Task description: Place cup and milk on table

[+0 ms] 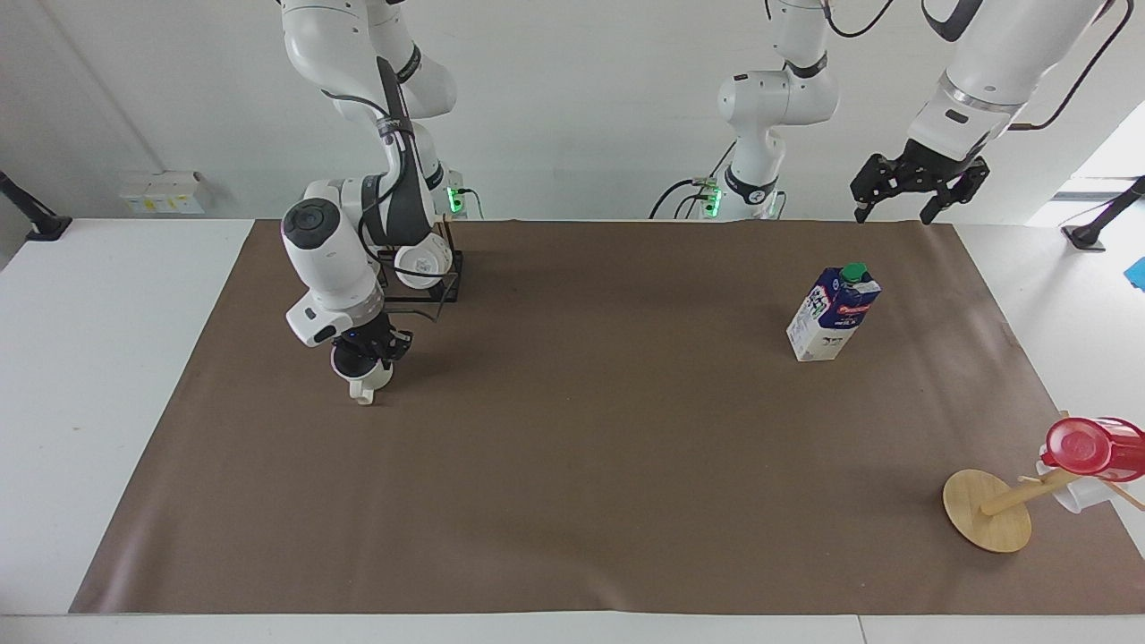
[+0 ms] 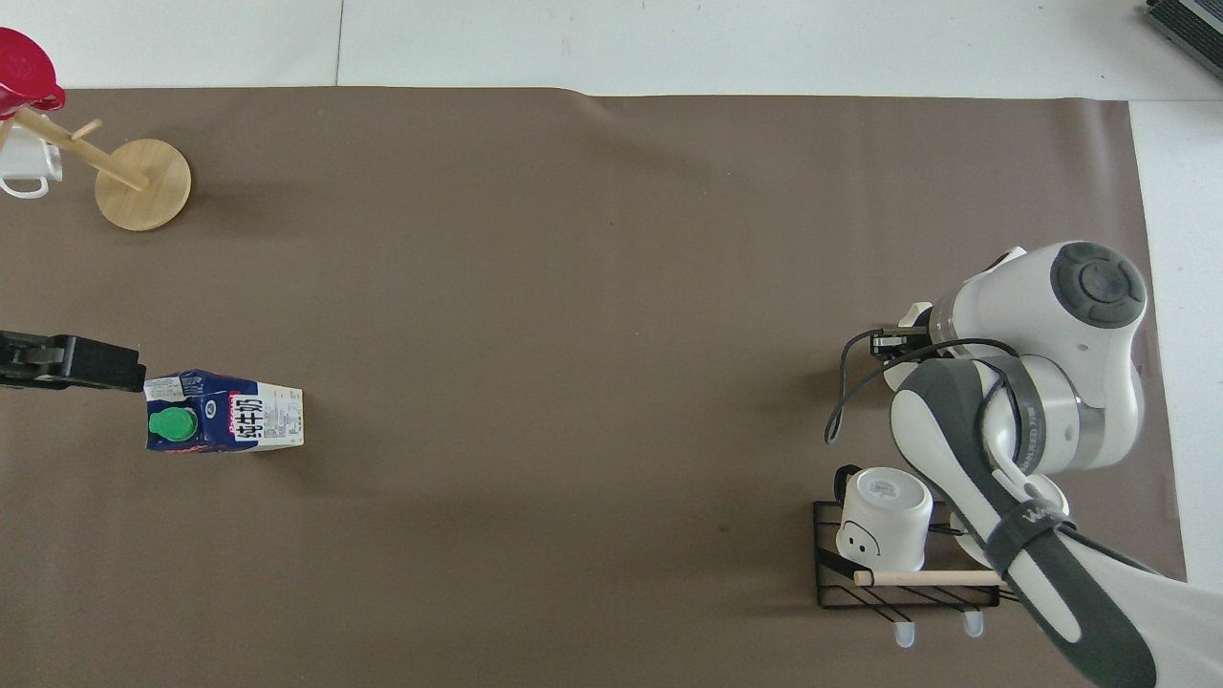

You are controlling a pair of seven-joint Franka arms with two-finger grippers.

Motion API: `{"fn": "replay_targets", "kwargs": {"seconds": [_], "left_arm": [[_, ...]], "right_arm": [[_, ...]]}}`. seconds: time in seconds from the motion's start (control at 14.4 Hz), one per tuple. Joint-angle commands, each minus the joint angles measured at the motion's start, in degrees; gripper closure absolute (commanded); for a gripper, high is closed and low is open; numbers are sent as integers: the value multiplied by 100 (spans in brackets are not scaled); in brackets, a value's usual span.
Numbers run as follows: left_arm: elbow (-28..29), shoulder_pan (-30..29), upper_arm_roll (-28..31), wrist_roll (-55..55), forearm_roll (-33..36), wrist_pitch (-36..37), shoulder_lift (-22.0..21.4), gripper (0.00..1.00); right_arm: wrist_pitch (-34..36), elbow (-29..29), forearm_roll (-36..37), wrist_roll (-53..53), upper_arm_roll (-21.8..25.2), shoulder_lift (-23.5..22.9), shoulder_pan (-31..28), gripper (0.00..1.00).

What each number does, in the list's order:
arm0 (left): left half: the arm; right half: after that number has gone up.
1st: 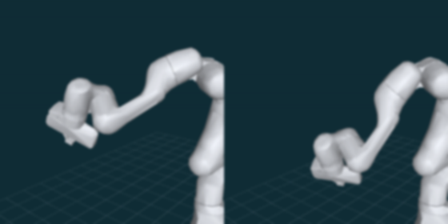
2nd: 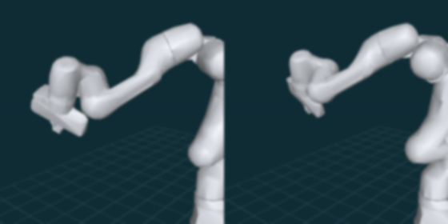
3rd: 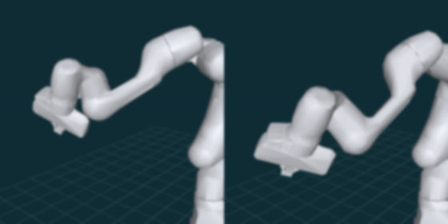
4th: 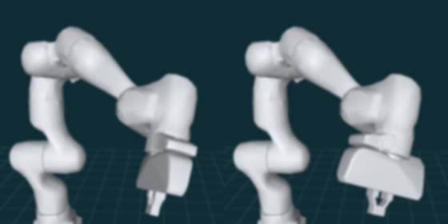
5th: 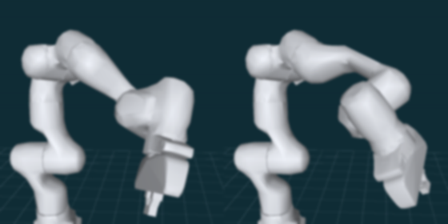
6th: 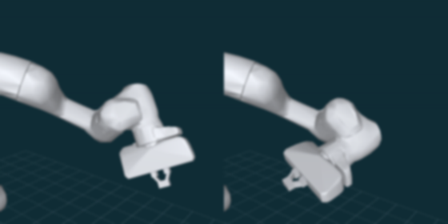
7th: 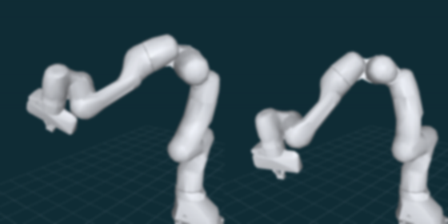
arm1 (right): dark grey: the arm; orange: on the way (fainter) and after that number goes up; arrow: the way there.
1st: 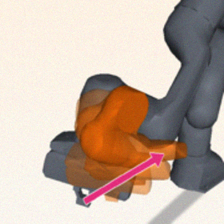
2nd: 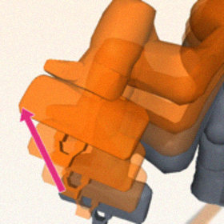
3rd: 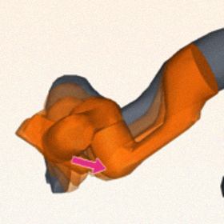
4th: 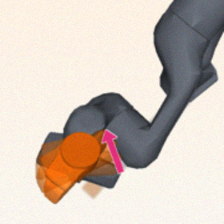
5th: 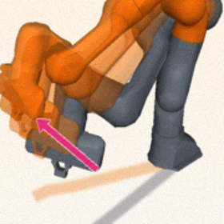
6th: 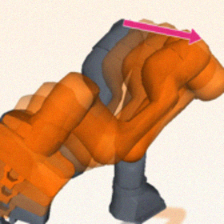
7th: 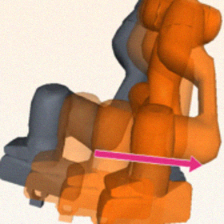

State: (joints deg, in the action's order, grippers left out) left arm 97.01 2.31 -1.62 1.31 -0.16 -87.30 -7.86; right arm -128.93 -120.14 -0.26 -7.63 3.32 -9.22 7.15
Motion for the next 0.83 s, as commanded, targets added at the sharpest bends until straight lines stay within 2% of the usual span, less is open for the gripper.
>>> {"fn": "replay_targets", "kwargs": {"seconds": [0.0, 0.21, 0.56, 0.76], "left_arm": [[-69, 24, 21, 80, -54, 117, -31, 0], [-69, 15, 30, 72, -54, 108, -31, 0], [-69, 6, 39, 106, -63, 38, -31, 0], [-69, 6, 39, 89, -46, 90, -31, 0]], "right_arm": [[8, 131, -106, -212, -42, 104, 15, 100], [70, 131, -97, -300, -42, 368, 32, 100], [622, 315, -97, -335, -50, 650, 76, 100], [756, 605, -89, -1053, -50, 589, 374, 100]]}}
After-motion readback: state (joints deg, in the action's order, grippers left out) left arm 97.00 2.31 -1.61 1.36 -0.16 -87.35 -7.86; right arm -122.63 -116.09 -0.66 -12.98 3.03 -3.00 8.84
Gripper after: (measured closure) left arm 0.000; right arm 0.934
